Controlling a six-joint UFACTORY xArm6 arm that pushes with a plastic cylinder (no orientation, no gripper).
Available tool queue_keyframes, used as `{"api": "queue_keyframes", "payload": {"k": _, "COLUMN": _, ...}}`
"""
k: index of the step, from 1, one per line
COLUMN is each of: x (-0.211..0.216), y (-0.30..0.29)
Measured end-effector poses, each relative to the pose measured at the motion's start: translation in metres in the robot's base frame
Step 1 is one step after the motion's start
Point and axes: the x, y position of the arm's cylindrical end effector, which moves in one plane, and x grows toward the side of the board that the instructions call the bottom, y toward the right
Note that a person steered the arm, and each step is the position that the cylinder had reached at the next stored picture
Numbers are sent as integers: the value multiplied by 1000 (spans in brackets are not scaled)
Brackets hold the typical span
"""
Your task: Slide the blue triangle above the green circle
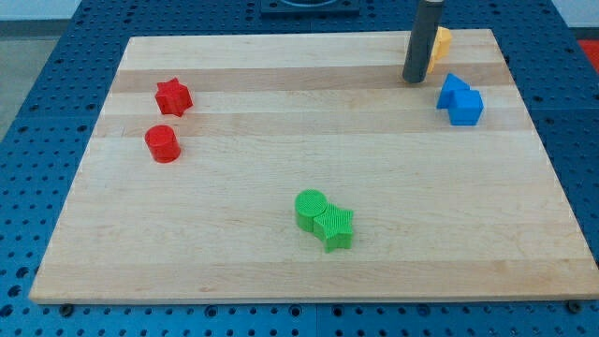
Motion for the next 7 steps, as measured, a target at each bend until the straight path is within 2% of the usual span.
{"api": "queue_keyframes", "payload": {"k": 5, "x": 4, "y": 65}}
{"api": "queue_keyframes", "payload": {"k": 7, "x": 10, "y": 55}}
